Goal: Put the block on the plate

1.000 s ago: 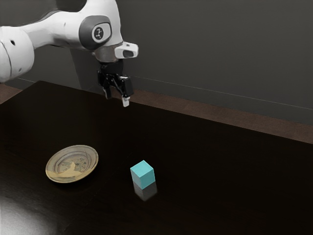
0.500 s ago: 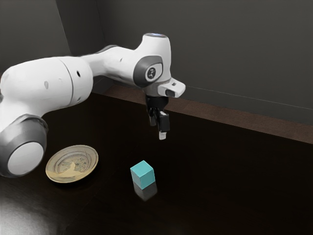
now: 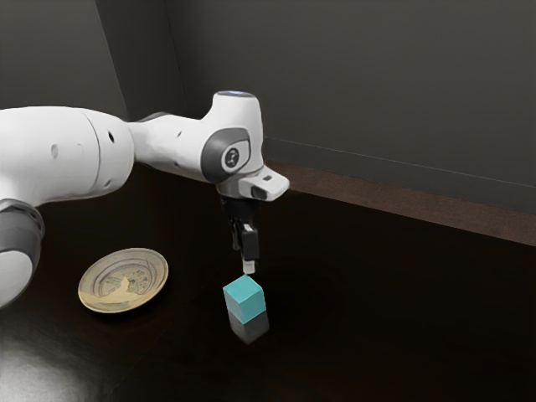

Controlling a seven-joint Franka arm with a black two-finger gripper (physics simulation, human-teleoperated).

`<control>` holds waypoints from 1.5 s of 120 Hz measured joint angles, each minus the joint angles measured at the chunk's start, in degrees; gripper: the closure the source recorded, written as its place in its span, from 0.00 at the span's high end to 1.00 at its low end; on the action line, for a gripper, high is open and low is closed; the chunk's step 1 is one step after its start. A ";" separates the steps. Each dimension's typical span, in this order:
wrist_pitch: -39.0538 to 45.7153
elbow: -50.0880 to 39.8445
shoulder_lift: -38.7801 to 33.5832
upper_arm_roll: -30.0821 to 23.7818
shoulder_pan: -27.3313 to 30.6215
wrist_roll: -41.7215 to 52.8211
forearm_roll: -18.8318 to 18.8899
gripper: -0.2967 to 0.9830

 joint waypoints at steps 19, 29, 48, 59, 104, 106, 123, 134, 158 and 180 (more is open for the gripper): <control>1.40 -1.71 -0.71 1.76 -0.01 1.86 0.49 0.77; 2.05 -2.52 -0.72 2.05 0.00 2.70 0.58 0.77; 3.15 -2.50 0.63 1.80 0.06 4.00 0.59 0.77; 3.85 -2.20 2.14 1.64 0.07 4.61 0.40 0.77; 4.87 0.30 5.60 -0.35 0.18 3.62 -1.40 0.77; 4.89 0.28 5.71 -0.35 0.20 3.48 -1.42 0.77; 5.16 0.22 6.72 -0.34 0.32 2.41 -1.63 0.77; 5.27 0.03 6.97 -0.30 0.29 1.87 -2.01 0.77; 5.94 -2.17 5.97 -0.19 0.14 1.08 -3.21 0.77; 6.96 -4.01 6.23 -0.24 0.16 0.65 -3.70 0.77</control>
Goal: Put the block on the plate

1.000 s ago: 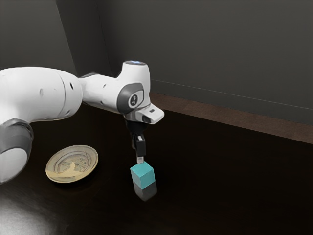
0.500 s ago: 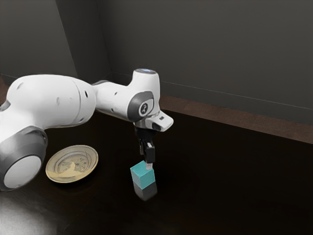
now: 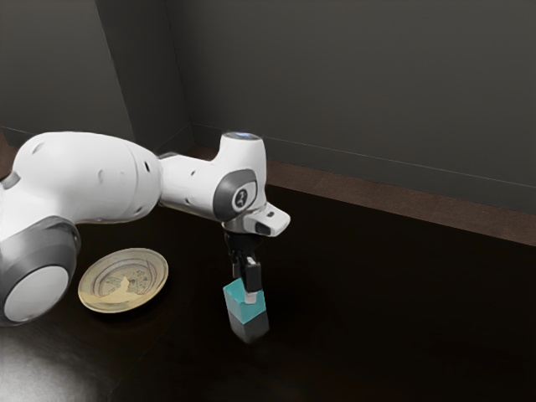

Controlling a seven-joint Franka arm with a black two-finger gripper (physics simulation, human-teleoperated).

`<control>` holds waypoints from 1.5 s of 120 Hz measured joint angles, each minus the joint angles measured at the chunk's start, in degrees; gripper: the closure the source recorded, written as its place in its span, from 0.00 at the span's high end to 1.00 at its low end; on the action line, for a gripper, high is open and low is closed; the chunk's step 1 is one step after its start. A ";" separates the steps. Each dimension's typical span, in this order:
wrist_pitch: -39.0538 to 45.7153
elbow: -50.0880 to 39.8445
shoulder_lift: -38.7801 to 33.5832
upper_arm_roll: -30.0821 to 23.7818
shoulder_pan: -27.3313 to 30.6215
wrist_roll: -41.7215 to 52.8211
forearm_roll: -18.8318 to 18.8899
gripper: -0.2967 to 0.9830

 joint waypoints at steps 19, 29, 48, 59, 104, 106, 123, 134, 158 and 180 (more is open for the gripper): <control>0.72 -0.69 0.72 -0.04 0.00 -0.27 -0.30 0.77; 0.98 -0.77 1.24 -0.06 0.00 -0.39 -0.41 0.77; 1.30 -0.83 2.31 -0.09 0.00 -0.57 -0.76 0.77; 1.40 -0.83 2.87 -0.09 0.00 -0.66 -1.03 0.77; 1.70 -0.86 3.80 -0.09 0.08 -0.90 -1.91 0.66; 1.71 -0.86 3.80 -0.09 0.08 -0.91 -1.93 0.65; 1.63 -0.86 3.52 -0.09 0.01 -0.98 -1.90 0.61; 1.45 -0.74 2.71 0.09 0.00 -1.02 -1.64 0.57; 0.34 -0.01 0.43 0.90 0.00 -1.10 -0.25 0.56; -1.57 3.86 -1.49 1.59 -0.02 -1.22 1.75 0.55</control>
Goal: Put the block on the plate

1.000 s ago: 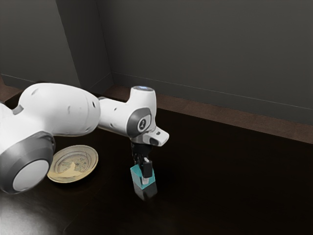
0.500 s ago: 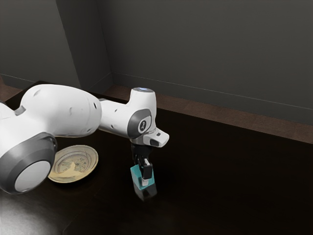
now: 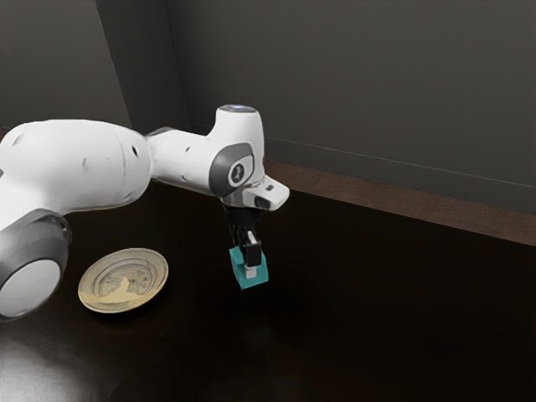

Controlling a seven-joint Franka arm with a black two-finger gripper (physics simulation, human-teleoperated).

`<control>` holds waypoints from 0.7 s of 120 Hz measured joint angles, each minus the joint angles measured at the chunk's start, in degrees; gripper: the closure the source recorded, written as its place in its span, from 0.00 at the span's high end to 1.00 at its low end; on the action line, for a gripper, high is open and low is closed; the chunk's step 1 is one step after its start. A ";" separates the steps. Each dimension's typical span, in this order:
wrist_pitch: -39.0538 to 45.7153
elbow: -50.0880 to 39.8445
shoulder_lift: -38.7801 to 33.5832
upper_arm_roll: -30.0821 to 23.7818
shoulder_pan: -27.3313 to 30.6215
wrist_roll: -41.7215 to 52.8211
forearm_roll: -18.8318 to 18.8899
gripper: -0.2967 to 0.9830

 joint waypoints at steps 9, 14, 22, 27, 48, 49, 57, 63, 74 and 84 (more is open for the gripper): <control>-1.24 2.79 -0.25 1.11 0.02 -0.06 0.66 0.55; -1.84 3.92 -0.29 1.66 0.01 -0.09 0.89 0.55; -2.65 4.81 -0.31 3.44 0.03 -0.14 1.11 0.55; -3.08 5.16 -0.33 4.89 0.03 -0.16 1.20 0.55; -4.19 4.99 -0.53 10.23 0.22 -0.24 1.48 0.55; -4.22 4.94 -0.54 10.46 0.23 -0.24 1.50 0.55; -4.33 3.68 -1.28 11.95 0.26 -0.25 1.73 0.55; -4.20 1.45 -2.95 12.67 0.26 -0.27 2.20 0.55; -3.53 -2.44 -5.57 13.96 0.21 -0.28 3.06 0.55; -2.84 -5.10 -7.23 15.31 0.20 -0.29 4.07 0.55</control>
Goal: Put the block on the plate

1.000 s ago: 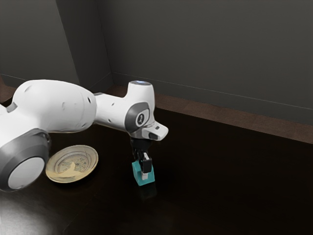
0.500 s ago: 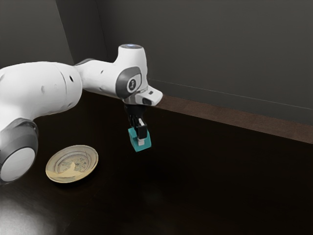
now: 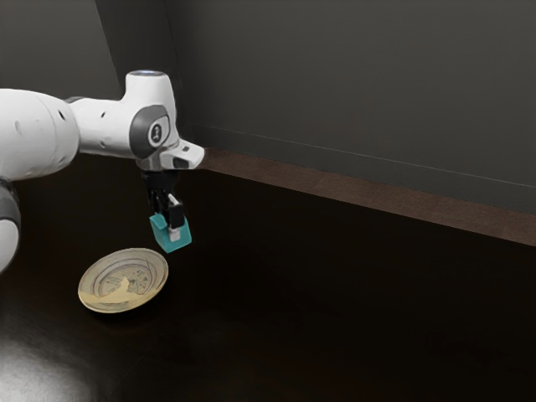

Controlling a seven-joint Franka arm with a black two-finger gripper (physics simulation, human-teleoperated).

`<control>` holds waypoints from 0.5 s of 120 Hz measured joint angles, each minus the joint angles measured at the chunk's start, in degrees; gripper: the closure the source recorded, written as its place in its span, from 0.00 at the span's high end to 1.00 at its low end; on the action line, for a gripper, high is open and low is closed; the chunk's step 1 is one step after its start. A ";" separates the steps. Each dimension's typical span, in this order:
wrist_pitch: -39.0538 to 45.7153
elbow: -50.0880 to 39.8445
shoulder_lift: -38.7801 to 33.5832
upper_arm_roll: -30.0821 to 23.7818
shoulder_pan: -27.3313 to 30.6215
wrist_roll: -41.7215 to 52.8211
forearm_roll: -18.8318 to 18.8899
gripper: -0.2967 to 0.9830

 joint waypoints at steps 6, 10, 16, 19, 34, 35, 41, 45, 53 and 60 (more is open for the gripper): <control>0.41 -1.11 -0.91 1.06 -0.02 0.00 0.73 0.55; 0.65 -1.69 -1.54 1.80 -0.01 0.00 1.26 0.55; 1.01 -2.78 -2.71 2.91 0.05 0.00 2.14 0.55; 1.18 -3.36 -3.28 3.34 0.07 0.00 2.57 0.55; 2.09 -6.32 -6.06 5.46 0.13 0.01 4.57 0.55; 2.16 -6.52 -6.25 5.54 0.14 0.01 4.68 0.55; 2.52 -7.65 -7.05 6.24 0.12 0.02 5.23 0.55; 2.78 -8.36 -7.41 6.69 0.20 0.03 5.60 0.55; 3.31 -9.57 -7.96 7.09 0.54 0.05 6.25 0.55; 3.85 -10.74 -8.12 7.20 1.21 0.06 6.68 0.55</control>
